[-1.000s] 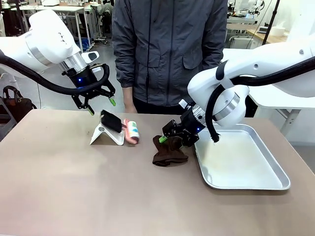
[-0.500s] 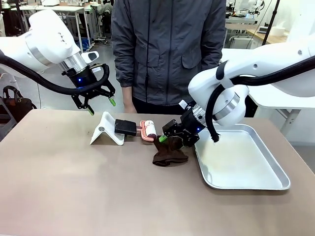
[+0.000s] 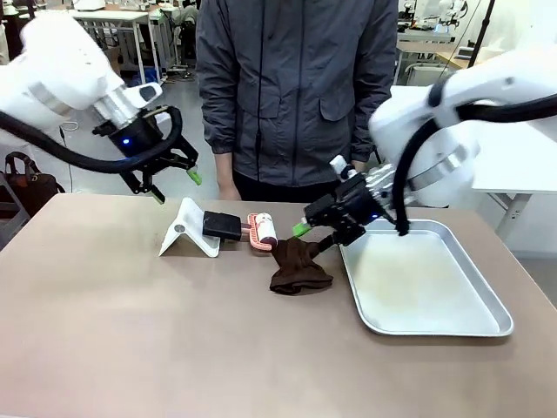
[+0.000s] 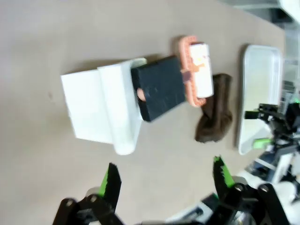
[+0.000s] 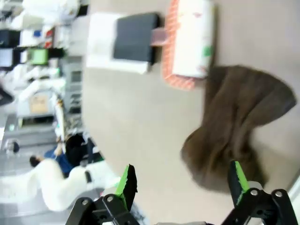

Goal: Clean the surface of the table.
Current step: Return the Lint Roller and towel to their original positions.

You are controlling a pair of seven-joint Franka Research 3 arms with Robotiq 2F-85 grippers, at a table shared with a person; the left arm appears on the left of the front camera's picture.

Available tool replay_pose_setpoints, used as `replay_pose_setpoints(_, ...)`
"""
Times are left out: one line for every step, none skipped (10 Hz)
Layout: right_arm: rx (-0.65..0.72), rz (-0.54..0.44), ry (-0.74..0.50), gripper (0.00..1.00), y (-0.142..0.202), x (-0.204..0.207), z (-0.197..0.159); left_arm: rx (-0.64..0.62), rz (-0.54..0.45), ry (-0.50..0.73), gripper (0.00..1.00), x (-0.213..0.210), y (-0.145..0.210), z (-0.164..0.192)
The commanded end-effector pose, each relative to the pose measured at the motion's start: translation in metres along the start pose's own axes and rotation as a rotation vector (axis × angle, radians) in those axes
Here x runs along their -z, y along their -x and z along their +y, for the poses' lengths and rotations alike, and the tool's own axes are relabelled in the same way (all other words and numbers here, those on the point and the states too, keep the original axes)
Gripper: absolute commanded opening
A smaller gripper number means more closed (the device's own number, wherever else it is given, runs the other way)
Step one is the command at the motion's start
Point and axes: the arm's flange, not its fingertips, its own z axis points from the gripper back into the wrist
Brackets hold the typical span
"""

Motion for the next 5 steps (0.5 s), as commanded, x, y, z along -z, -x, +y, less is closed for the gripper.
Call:
replay_pose_setpoints(-0.017,0.038,-0.194,1.0,0.049,-0.048,-0.017,0.172,-0.05,0.221,1.0,-0.014,0.066,0.043)
replay_pose_setpoints(0.024,0.062,-0.314,1.0,0.065,-0.068,-0.026,0.244,-0.075,0.37,1.0,-0.018,0.086,0.071)
replay_pose_setpoints(0.092,-0.013,-0.397,1.0,0.08,-0.085,-0.038,0.277,-0.117,0.511,1.0,-0.019,0.104,0.101)
replay_pose_setpoints(0.166,-0.111,-0.465,1.0,0.096,-0.101,-0.055,0.278,-0.152,0.631,1.0,-0.016,0.118,0.134)
replay_pose_setpoints(0.202,-0.159,-0.515,1.0,0.107,-0.11,-0.07,0.264,-0.17,0.723,1.0,-0.011,0.123,0.16)
